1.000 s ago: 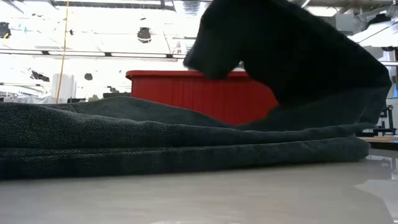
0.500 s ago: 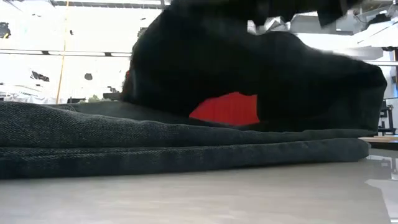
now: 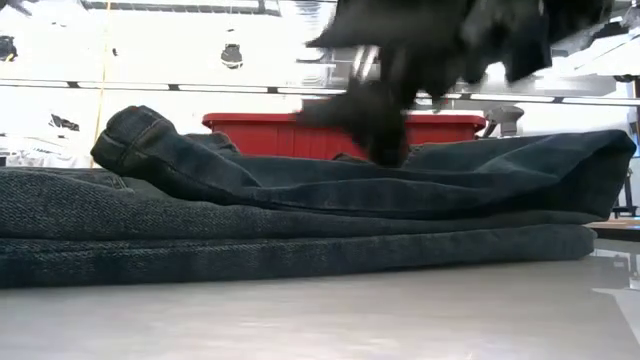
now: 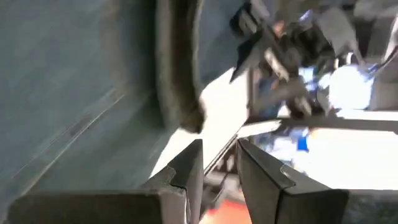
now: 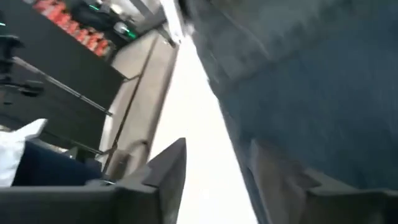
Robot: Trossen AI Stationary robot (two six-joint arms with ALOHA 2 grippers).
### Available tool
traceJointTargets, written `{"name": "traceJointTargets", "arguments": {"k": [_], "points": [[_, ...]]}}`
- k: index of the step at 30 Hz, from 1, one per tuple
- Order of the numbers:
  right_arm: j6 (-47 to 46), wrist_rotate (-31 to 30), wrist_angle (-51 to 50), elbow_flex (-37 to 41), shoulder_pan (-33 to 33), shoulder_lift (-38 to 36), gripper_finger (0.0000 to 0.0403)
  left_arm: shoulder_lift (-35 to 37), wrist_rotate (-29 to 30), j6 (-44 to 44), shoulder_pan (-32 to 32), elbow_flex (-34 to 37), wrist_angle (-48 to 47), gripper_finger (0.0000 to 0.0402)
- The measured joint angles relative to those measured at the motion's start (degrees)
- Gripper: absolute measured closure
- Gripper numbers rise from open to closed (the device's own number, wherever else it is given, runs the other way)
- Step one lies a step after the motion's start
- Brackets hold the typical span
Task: Fold Laundry from Bin
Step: Fold the black pants
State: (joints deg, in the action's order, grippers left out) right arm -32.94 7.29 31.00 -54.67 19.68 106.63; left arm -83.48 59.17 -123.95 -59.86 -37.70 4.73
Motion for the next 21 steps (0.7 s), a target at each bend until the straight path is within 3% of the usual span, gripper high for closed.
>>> {"name": "traceJointTargets", "arguments": {"k": [4, 8, 12, 21], "points": [[5.3, -1.2, -7.4, -1.1, -1.1, -8.4, 0.0162, 0.0, 1.3, 10.3, 5.2, -3.2, 1.1, 0.0317], [14.0, -8.1, -25.8, -2.8, -2.4, -17.7, 0.0163, 0.0, -1.3, 21.2, 12.7, -5.9, 0.9, 0.0317], [22.1, -16.2, -42.7, -3.9, -5.4, -24.8, 0.0167, 0.0, -10.2, 30.4, 21.2, -6.8, 0.8, 0.0317], [38.8, -8.5, -56.3, -3.8, -15.1, -30.4, 0.0168, 3.3, -35.8, 51.6, 38.4, -6.8, 0.2, 0.0317]]}}
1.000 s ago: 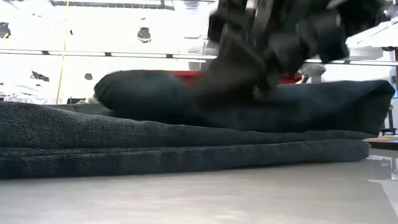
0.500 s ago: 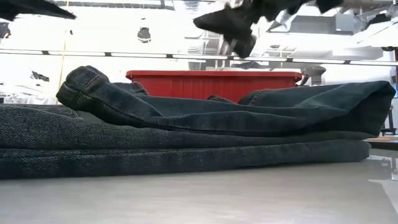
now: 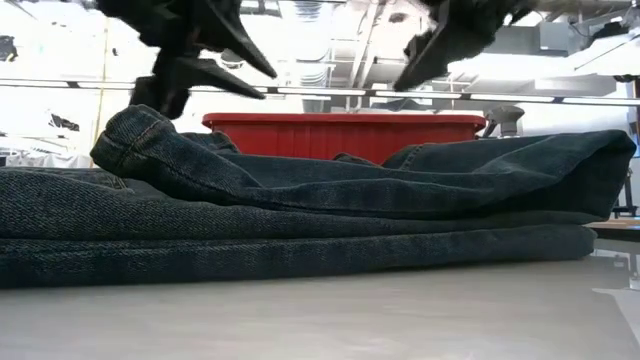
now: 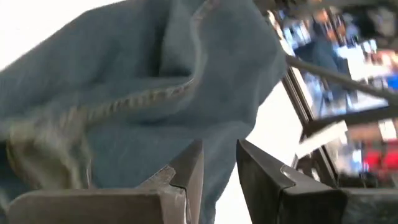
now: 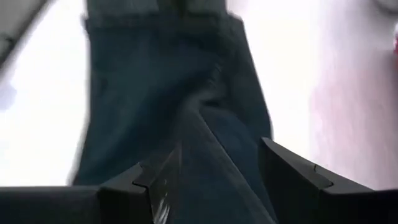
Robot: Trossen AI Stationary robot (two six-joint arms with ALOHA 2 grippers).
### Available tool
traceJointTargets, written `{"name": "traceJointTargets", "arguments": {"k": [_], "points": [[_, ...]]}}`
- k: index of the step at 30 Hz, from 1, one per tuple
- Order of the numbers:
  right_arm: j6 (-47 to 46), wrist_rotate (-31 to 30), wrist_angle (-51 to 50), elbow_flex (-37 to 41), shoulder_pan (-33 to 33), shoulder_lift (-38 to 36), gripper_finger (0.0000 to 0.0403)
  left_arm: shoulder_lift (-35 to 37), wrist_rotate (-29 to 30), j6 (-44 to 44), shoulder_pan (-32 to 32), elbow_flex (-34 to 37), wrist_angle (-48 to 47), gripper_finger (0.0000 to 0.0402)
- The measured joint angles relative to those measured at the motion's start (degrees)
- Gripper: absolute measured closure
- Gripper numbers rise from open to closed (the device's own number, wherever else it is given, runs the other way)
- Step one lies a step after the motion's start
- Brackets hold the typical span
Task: Fold Laundry from Bin
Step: Fold the black pants
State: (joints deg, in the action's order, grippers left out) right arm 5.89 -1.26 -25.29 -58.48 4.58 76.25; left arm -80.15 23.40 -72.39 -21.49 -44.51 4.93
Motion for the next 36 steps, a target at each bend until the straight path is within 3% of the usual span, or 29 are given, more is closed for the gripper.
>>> {"name": "traceJointTargets", "arguments": {"k": [3, 5, 9, 12, 18, 29, 36], "points": [[-1.5, 2.4, -2.2, 0.0, -2.8, 0.1, 0.0168, 4.8, -8.9, 10.8, 5.0, -0.9, -1.7, 0.0316], [-2.7, 4.8, -2.7, 0.0, -4.0, 0.3, 0.0168, 8.5, -12.1, 17.7, 7.9, -3.0, -8.0, 0.0316], [-2.5, 7.3, -3.3, 0.0, -4.8, 1.1, 0.0168, 12.9, -8.7, 29.7, 11.8, -8.6, -27.0, 0.0317], [-2.4, 7.5, -3.2, 0.0, -5.2, 1.0, 0.0168, 13.0, -5.1, 36.1, 13.7, -12.1, -35.9, 0.0316], [-2.4, 7.4, -3.0, 0.0, -6.3, 1.0, 0.0168, 10.4, -16.7, 56.9, 14.6, -13.6, -38.3, 0.0283], [-4.4, 7.3, -3.0, 0.0, -7.4, 1.0, 0.0168, 2.5, -31.7, 64.4, 20.3, -13.6, -39.0, 0.0165], [-6.4, 7.2, -3.0, 0.0, -7.8, 1.0, 0.0168, -0.2, -30.2, 71.4, 20.4, -13.5, -42.6, 0.0154]]}}
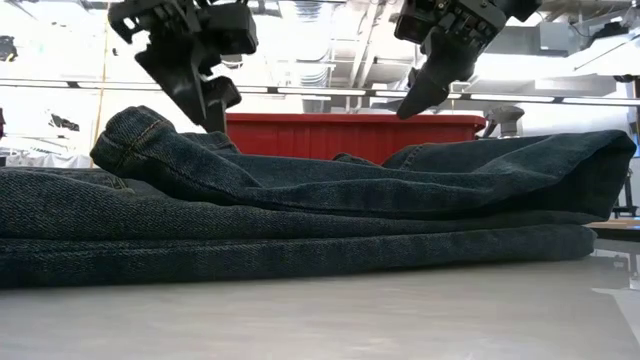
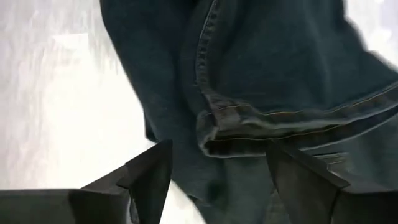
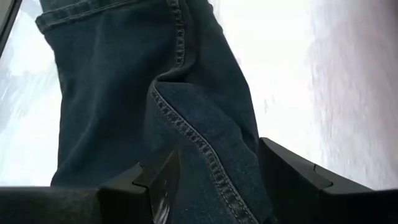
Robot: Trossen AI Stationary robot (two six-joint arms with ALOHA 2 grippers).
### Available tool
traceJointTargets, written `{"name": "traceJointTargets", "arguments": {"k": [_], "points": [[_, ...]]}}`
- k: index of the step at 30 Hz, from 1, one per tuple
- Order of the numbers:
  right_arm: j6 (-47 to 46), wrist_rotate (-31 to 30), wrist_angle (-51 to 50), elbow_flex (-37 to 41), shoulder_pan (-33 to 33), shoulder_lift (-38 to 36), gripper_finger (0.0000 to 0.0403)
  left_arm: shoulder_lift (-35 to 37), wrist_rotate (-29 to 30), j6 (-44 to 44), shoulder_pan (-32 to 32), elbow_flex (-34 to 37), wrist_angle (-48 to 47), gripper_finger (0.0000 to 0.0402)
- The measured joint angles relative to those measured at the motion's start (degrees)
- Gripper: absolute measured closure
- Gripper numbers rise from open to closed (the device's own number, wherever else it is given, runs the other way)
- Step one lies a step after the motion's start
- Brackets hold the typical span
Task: Fold Laundry from Bin
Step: Fold the black pants
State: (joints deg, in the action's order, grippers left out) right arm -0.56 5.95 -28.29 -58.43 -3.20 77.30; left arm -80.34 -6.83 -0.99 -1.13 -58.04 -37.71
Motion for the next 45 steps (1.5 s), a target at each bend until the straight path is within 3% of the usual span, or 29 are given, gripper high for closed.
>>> {"name": "traceJointTargets", "arguments": {"k": [12, 16, 24, 28, 32, 37, 41, 45], "points": [[-2.5, -2.5, 0.2, 0.0, 0.0, 0.0, 0.0168, -2.8, 3.3, 7.7, -0.1, 0.0, 2.4, 0.0193], [-2.6, -7.6, -0.8, 0.0, -0.2, 0.0, 0.0168, -2.8, 4.1, 7.5, -0.1, 0.0, 4.5, 0.0235], [-2.7, -8.0, -1.6, 0.0, -2.3, 0.0, 0.0168, -3.1, 0.4, 6.9, -1.4, 0.0, 4.9, 0.0350], [-3.3, -9.4, -5.8, 0.0, -3.9, 0.0, 0.0168, -2.7, -1.2, -0.6, -2.4, -0.4, 1.3, 0.0395], [-4.0, -9.8, -9.1, 0.0, -5.6, 0.0, 0.0173, -0.1, -1.8, -8.8, -5.5, -3.1, -5.4, 0.0400], [0.6, -3.2, -9.1, 0.0, -6.3, 0.0, 0.0177, 3.3, -1.5, -16.5, -11.3, -6.5, -10.4, 0.0401], [5.7, -1.5, -9.8, 0.0, -6.2, 0.0, 0.0175, 6.1, -1.4, -23.3, -17.0, -7.1, -13.0, 0.0401], [9.2, -1.4, -10.9, 0.0, -6.8, 0.0, 0.0174, 7.7, 2.8, -28.7, -21.9, -7.1, -16.5, 0.0401]]}}
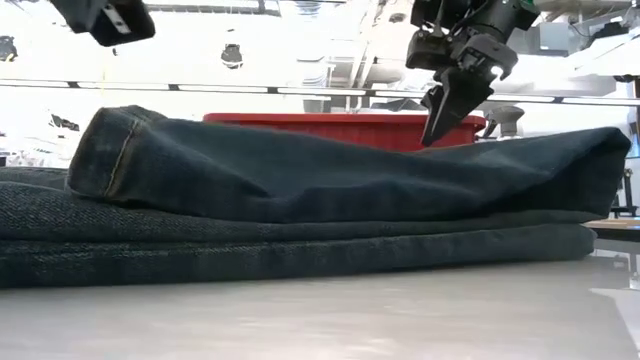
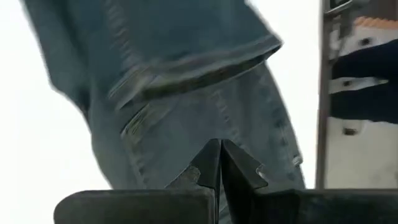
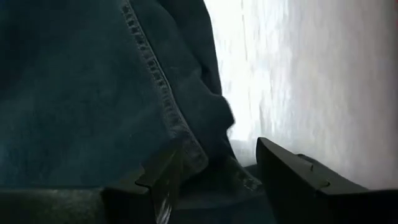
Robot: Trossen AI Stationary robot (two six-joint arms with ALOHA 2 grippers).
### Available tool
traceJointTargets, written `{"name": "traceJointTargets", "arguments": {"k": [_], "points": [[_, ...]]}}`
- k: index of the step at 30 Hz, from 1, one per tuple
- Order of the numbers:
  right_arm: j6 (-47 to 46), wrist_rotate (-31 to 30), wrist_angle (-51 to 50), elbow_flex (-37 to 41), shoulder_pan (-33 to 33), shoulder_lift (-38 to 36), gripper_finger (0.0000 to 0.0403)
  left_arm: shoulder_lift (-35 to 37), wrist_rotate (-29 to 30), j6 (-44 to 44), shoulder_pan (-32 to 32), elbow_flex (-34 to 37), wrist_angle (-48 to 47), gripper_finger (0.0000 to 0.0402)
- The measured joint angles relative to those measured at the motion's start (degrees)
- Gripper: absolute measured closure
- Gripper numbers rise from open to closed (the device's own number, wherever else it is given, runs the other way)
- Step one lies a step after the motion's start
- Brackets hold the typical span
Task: Fold Laundry from Bin
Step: Fold the black pants
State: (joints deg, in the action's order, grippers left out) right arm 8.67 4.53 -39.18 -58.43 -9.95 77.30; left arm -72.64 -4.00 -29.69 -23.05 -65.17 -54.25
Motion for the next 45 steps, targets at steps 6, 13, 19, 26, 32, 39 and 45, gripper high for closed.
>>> {"name": "traceJointTargets", "arguments": {"k": [6, 13, 19, 26, 32, 39, 45], "points": [[0.3, 0.1, -0.2, 0.0, 0.0, 0.0, 0.0174, -0.1, 11.3, 1.3, -3.5, 0.1, -2.2, 0.0401], [-4.5, 0.1, -0.3, 0.0, 0.0, 0.0, 0.0174, -0.2, 18.7, 22.0, -2.5, 2.3, 3.5, 0.0381], [-3.7, 0.1, -1.2, 0.0, 0.0, 0.0, 0.0174, -0.2, 11.1, 24.6, -0.7, 4.5, 11.4, 0.0306], [2.0, 0.1, -1.3, 0.0, 0.0, 0.0, 0.0174, -3.1, 20.9, 24.3, -0.6, 6.1, 14.7, 0.0214], [3.9, 0.1, -3.2, 0.0, -1.1, 0.0, 0.0174, -8.8, 16.7, 22.9, -1.0, 6.2, 13.4, 0.0189], [4.9, 0.1, -3.8, 0.0, -3.1, 0.0, 0.0175, -10.9, 23.8, 22.4, -1.1, 6.2, 11.8, 0.0191], [4.9, 0.1, -3.9, 0.0, -3.4, 0.0, 0.0175, -10.9, 23.4, 24.8, -0.2, 6.2, 13.4, 0.0208]]}}
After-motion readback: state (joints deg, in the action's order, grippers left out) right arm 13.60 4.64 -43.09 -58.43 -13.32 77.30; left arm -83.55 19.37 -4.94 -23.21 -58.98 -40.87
